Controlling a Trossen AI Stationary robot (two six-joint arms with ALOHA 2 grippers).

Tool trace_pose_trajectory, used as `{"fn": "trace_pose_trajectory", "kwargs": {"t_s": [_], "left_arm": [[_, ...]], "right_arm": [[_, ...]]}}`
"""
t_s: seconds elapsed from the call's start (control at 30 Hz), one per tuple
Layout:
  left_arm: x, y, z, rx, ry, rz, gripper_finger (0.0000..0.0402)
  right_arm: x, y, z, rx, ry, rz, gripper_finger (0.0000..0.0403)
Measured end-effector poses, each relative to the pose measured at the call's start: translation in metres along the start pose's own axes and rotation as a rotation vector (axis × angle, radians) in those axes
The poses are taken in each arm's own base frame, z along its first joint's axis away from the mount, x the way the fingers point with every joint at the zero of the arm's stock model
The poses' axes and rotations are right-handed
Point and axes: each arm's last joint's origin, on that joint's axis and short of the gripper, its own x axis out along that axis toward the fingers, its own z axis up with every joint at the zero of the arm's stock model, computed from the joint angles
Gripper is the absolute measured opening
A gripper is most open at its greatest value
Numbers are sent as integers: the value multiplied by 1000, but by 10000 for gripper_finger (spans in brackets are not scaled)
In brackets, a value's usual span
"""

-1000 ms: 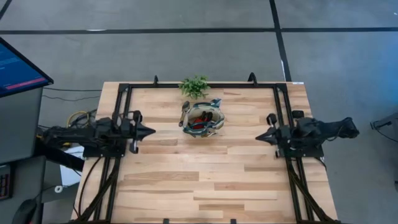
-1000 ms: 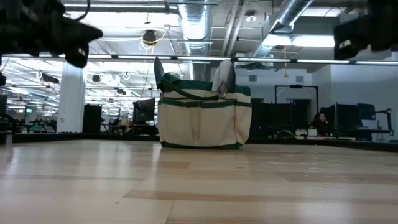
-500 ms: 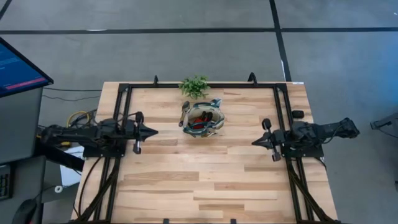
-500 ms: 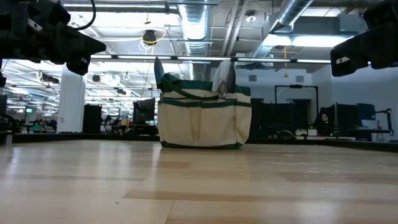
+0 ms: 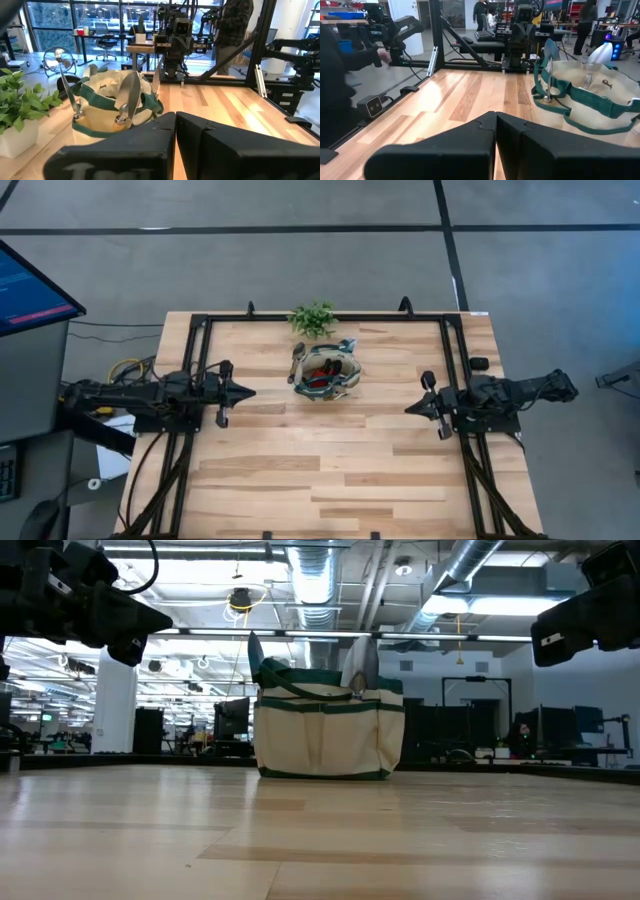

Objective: Pick & Place Garden tools in Gardening bag
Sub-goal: Return to Home Position

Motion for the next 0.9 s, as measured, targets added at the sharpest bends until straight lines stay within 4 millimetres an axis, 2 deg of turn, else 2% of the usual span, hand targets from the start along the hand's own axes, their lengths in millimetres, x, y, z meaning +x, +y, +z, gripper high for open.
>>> {"fn": "trace_pose_trajectory", "kwargs": {"t_s": [0.9], "left_arm": [[0, 0, 2, -1, -17, -6, 2]], "right_arm": [[0, 0, 0, 0, 2, 0, 0]]}}
